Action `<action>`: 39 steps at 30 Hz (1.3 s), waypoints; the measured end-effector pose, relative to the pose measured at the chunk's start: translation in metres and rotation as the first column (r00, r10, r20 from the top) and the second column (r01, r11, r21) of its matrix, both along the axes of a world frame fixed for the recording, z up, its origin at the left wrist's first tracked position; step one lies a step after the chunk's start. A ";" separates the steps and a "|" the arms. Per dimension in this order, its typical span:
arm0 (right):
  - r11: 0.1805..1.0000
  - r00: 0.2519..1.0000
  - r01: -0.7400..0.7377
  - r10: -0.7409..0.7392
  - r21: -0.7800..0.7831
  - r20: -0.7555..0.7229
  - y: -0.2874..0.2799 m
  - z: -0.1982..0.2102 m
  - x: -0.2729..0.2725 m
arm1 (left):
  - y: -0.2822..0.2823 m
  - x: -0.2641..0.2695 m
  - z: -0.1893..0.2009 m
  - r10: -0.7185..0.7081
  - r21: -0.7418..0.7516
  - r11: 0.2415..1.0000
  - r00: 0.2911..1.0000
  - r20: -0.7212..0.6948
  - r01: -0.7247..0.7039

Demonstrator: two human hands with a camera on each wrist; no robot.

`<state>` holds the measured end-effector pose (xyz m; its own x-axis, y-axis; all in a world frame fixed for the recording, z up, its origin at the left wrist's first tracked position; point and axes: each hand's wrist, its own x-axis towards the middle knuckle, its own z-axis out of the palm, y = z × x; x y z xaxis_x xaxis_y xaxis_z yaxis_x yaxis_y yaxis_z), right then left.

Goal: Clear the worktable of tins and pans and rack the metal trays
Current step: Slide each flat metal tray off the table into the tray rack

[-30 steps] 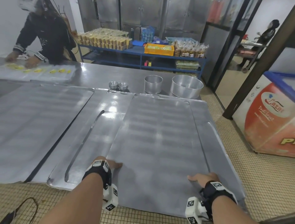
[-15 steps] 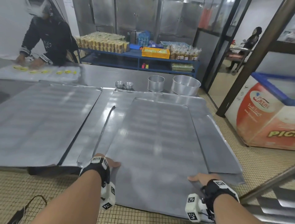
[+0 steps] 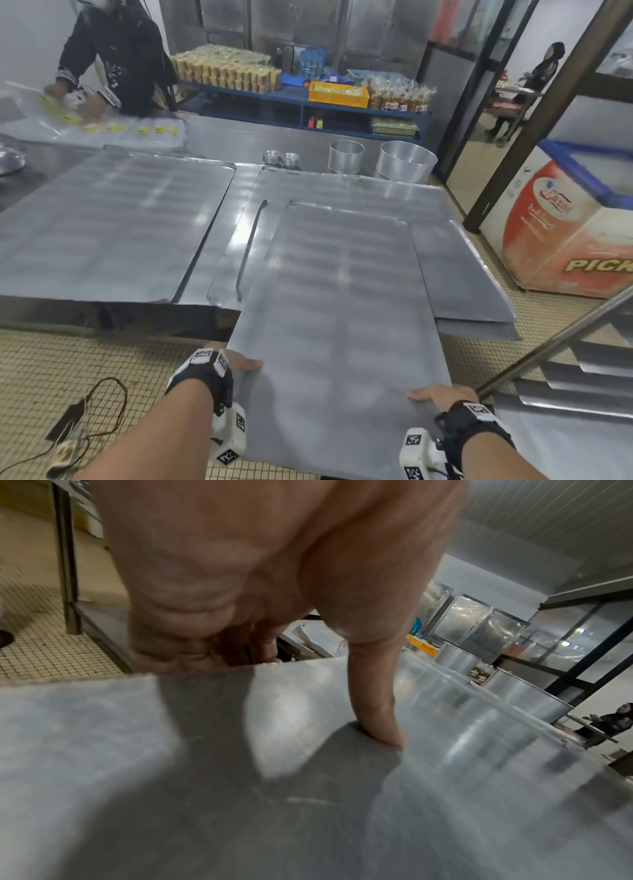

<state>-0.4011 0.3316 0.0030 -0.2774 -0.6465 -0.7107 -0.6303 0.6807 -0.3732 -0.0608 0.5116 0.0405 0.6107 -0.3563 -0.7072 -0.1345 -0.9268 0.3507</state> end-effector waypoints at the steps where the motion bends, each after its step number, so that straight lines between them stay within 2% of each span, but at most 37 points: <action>1: 1.000 1.000 0.004 -0.004 0.007 0.002 0.004 0.000 -0.001 | 0.005 0.000 -0.003 0.001 -0.013 1.000 1.000 -0.015 -0.001; 5: 1.000 0.999 0.009 -0.010 0.018 0.049 0.016 0.001 -0.009 | 0.018 0.001 -0.008 0.069 -0.013 0.997 0.996 -0.055 -0.069; 10: 0.993 0.993 0.070 -0.060 -0.098 0.105 0.016 -0.008 -0.012 | 0.003 -0.001 -0.020 0.182 -0.107 0.975 0.977 -0.109 -0.194; 14: 0.978 0.994 0.113 -0.110 -0.177 0.026 0.006 -0.010 0.000 | -0.024 -0.005 -0.016 0.231 -0.211 0.945 0.967 -0.105 -0.249; 19: 0.970 0.996 0.017 -0.039 -0.244 -0.084 -0.024 -0.006 0.029 | -0.053 0.005 -0.014 0.293 -0.233 0.923 0.952 -0.093 -0.306; 24: 0.972 0.998 0.034 -0.046 -0.233 -0.046 -0.056 -0.004 0.048 | -0.082 0.018 -0.014 0.299 -0.196 0.931 0.952 -0.072 -0.307; 28: 0.976 0.994 0.104 -0.096 -0.192 0.050 -0.071 -0.009 0.050 | -0.097 0.026 -0.026 0.280 -0.137 0.953 0.959 0.050 -0.271; 32: 0.959 0.951 0.255 -0.226 -0.123 0.213 -0.080 -0.013 0.043 | -0.099 0.026 -0.031 0.419 -0.171 0.897 0.907 0.041 -0.407; 35: 0.942 0.929 0.318 -0.287 -0.109 0.232 -0.082 -0.005 0.042 | -0.103 0.027 -0.045 0.422 -0.224 0.888 0.905 0.051 -0.402; 39: 0.923 0.913 0.364 -0.326 -0.126 0.247 -0.085 0.005 0.043 | -0.109 0.022 -0.043 0.461 -0.260 0.863 0.886 0.057 -0.432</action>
